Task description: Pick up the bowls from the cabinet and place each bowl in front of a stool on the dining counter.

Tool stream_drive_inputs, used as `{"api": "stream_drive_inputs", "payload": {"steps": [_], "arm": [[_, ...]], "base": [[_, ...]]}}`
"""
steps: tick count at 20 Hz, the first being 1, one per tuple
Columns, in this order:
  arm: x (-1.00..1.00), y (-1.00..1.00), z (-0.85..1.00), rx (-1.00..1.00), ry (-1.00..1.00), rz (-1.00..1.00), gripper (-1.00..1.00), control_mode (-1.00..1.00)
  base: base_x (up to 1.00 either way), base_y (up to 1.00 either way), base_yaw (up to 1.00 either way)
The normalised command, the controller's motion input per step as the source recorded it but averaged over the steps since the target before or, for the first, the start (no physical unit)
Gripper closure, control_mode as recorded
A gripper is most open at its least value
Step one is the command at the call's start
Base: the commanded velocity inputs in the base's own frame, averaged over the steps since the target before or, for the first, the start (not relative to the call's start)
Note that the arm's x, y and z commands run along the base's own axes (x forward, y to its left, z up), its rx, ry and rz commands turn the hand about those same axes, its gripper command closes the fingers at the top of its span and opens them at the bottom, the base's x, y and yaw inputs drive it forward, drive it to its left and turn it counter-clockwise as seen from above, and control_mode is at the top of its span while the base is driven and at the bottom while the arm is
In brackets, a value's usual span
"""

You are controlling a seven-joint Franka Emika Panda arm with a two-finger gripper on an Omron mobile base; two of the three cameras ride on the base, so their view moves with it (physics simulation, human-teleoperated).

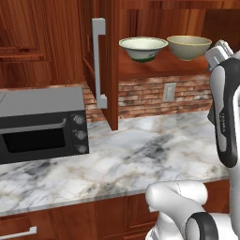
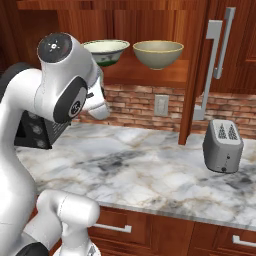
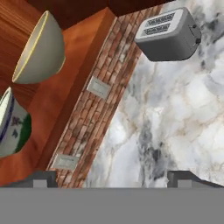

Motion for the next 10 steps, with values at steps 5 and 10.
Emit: {"api": "stream_drive_inputs", "payload": {"steps": [5, 10], "arm": [[0.00, -0.08, 0.07, 0.21, -0.13, -0.16, -1.00, -1.00], [0.03, 0.00, 0.11, 0.18, -0.14, -0.16, -1.00, -1.00]], "base": [[0.00, 0.00, 0.00], [0.00, 0.00, 0.00]]}}
